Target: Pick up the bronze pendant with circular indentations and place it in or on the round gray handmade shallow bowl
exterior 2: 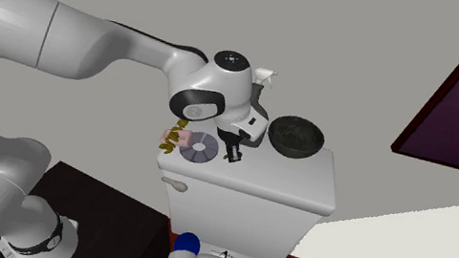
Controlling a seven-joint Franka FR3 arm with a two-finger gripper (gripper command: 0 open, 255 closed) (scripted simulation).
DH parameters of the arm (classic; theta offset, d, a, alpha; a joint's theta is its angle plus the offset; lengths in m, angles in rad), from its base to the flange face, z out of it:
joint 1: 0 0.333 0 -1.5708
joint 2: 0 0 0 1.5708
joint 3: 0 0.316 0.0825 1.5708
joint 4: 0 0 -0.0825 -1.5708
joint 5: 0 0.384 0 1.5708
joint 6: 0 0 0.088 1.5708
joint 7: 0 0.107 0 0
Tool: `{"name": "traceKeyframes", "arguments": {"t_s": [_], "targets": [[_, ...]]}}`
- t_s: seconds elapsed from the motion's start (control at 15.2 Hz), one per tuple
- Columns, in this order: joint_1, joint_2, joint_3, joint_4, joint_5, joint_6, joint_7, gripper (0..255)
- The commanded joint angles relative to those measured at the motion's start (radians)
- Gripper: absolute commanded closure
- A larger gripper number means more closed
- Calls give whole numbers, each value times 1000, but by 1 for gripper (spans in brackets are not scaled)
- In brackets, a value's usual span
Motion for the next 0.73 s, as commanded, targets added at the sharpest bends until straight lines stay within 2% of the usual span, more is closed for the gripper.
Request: {"name": "traceKeyframes", "arguments": {"t_s": [0.0,0.66], "targets": [[2,-4,2,6,2,-15,2,255],[-1,-44,-9,103,8,-151,4,255]]}}
